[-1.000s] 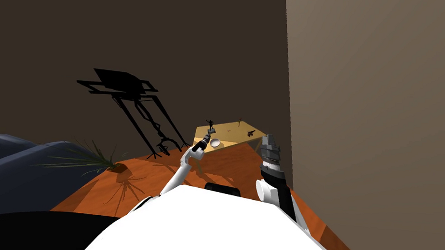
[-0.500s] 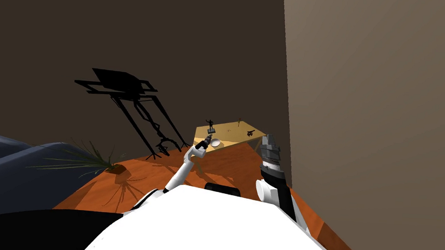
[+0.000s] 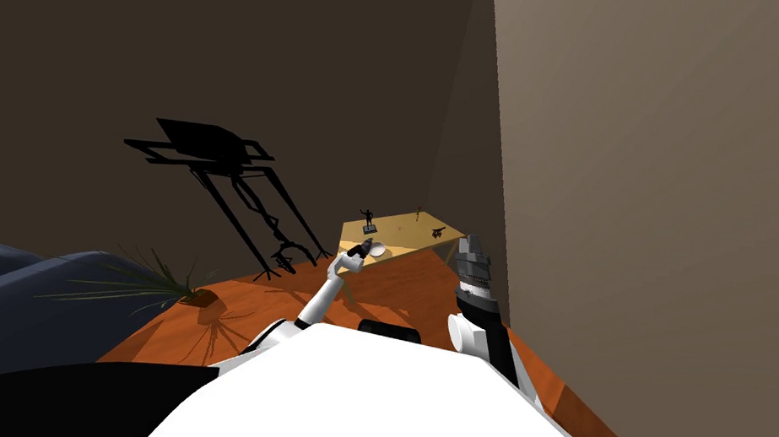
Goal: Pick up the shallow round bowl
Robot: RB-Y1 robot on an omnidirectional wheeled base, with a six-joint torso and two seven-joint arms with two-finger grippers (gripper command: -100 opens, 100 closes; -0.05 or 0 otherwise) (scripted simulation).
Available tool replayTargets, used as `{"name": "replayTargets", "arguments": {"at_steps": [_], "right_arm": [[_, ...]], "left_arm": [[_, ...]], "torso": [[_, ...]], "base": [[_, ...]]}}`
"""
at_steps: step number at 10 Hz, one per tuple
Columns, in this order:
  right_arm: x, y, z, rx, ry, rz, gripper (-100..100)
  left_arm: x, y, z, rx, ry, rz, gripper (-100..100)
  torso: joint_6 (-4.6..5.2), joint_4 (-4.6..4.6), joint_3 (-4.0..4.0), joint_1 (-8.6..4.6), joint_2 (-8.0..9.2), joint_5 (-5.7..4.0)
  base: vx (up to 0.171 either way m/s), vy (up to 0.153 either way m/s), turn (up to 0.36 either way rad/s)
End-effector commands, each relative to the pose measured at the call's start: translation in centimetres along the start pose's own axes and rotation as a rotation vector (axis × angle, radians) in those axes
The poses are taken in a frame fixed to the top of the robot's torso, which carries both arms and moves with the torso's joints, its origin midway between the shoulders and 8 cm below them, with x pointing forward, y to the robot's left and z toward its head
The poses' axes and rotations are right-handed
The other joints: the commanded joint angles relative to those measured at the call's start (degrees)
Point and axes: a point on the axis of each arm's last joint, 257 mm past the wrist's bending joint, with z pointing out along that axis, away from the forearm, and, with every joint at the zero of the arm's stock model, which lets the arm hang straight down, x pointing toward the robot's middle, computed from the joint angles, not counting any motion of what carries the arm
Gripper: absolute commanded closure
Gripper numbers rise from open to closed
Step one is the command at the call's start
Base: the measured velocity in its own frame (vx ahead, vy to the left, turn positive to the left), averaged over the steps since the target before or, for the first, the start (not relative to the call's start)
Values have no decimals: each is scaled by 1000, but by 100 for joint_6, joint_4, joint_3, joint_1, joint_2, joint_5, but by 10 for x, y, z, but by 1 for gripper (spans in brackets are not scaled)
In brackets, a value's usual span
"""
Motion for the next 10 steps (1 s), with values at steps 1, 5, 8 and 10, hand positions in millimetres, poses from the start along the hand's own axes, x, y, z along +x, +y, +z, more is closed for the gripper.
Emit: {"name": "replayTargets", "arguments": {"at_steps": [1, 5, 8, 10], "right_arm": [[0, 0, 0, 0, 0, 0, 0], [0, 0, 0, 0, 0, 0, 0], [0, 0, 0, 0, 0, 0, 0], [0, 0, 0, 0, 0, 0, 0]], "left_arm": [[4, 15, 8, -65, 8, -8, -100], [12, 43, 18, -175, 20, -22, -100], [20, 69, 24, -275, 32, -38, -100], [31, 93, 26, -366, 44, -55, -100]], "torso": [[0, 0, 0, 0, 0, 0], [1, -1, -4, 2, -7, 0], [-1, -2, -5, 2, -8, 0], [0, -3, -9, 5, -16, 1]], "base": [[6, 19, -28], [17, 22, -26], [27, 22, -22], [57, 43, -45]]}}
